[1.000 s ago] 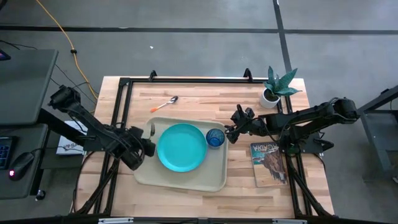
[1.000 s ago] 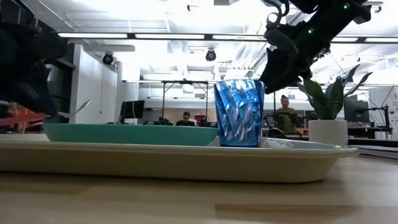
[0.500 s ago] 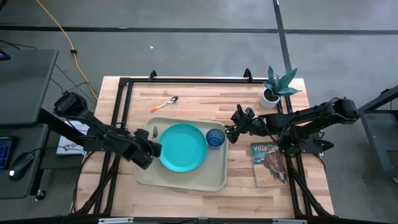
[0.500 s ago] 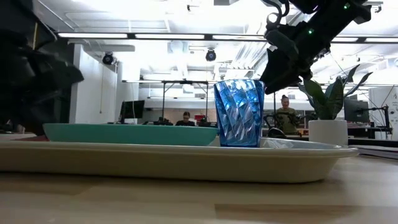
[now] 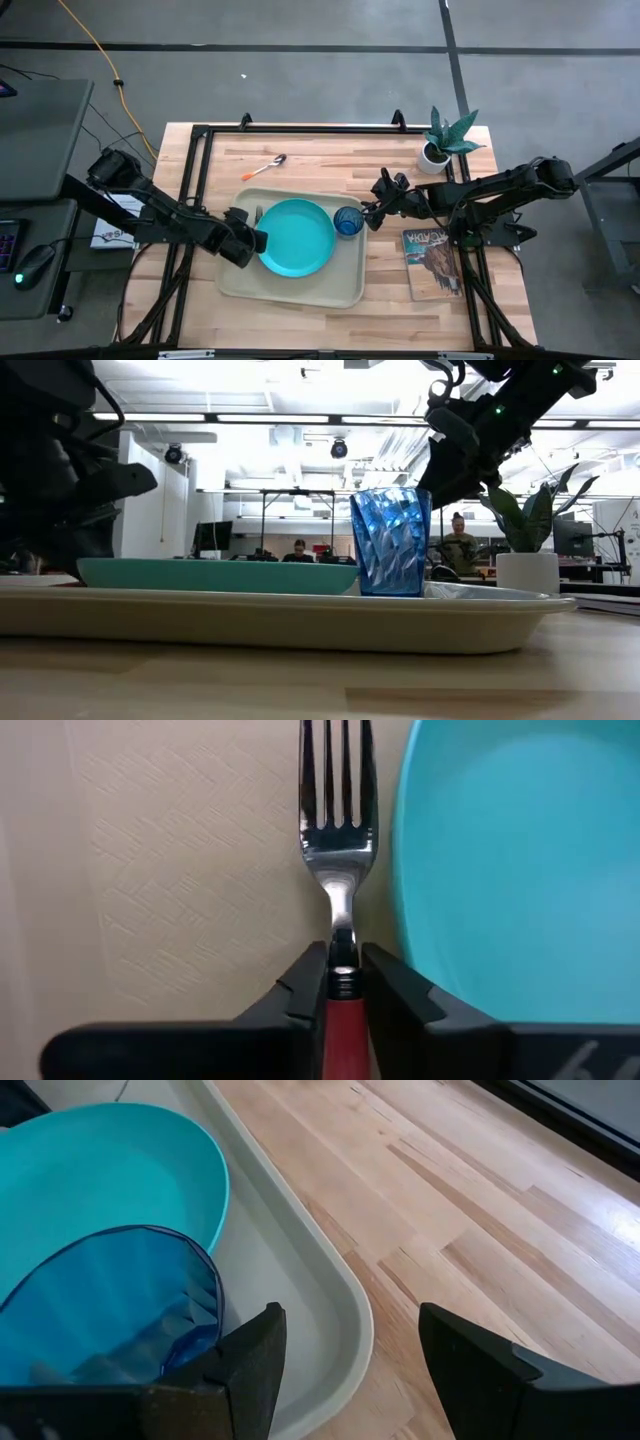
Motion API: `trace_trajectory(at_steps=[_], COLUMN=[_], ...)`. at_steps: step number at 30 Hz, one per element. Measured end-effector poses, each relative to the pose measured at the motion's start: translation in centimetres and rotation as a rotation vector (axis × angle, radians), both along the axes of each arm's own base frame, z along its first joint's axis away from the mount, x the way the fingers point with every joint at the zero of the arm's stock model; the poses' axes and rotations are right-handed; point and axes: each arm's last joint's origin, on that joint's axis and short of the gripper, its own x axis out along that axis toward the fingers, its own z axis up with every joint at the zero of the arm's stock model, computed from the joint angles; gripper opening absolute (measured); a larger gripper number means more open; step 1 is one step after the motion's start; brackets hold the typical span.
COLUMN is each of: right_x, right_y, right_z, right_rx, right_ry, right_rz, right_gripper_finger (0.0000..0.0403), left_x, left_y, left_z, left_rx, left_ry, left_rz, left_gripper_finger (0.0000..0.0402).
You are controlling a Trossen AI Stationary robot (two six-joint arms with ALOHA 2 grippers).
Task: Pick and place plate/cup/fork/spoon on tray
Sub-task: Put the pink fork to the left side of the light blue plate on the gray serving tray, then put the orange spoon to the left side of the pink fork on the gray serving tray
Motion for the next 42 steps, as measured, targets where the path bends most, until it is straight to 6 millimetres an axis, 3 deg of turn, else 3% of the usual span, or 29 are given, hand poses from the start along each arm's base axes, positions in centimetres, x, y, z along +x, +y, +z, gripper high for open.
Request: trace_trajectory(at_steps=[13,19,24,29,34,37,42], right_x=[0.0,0.0,0.0,0.0,0.1,0.1,0.0], right_y=[0.0,0.0,0.0,-0.1,-0.1,-0.1,-0.1], right_z=[0.0,0.0,0.0,0.1,0.1,0.1,0.1], right_rx=[0.000,0.000,-0.004,-0.026,-0.014,-0.011,-0.028], right_ry=[0.000,0.000,-0.003,-0.011,-0.018,-0.019,-0.011], right_rz=[-0.001,-0.001,-0.004,-0.026,-0.030,-0.031,-0.023], right_gripper_finger=[0.0220,0.0220,0.0220,0.0220,0.0220,0.0220,0.0220], left_x=[-0.9,-2.8,-2.5,0.0,2.1,2.4,2.7], left_y=[0.8,2.4,4.2,8.3,14.9,19.0,24.0], left_z=[0.2,2.3,4.6,7.6,9.7,9.2,6.2], left_rx=[0.066,0.167,0.257,0.294,0.347,0.263,0.074], left_ry=[0.105,0.128,0.050,0.077,0.219,0.316,0.422], left_rz=[-0.029,0.031,-0.014,-0.155,-0.374,-0.501,-0.674], left_gripper_finger=[0.0105,0.0113,0.0113,0.0113,0.0113,0.0113,0.0113])
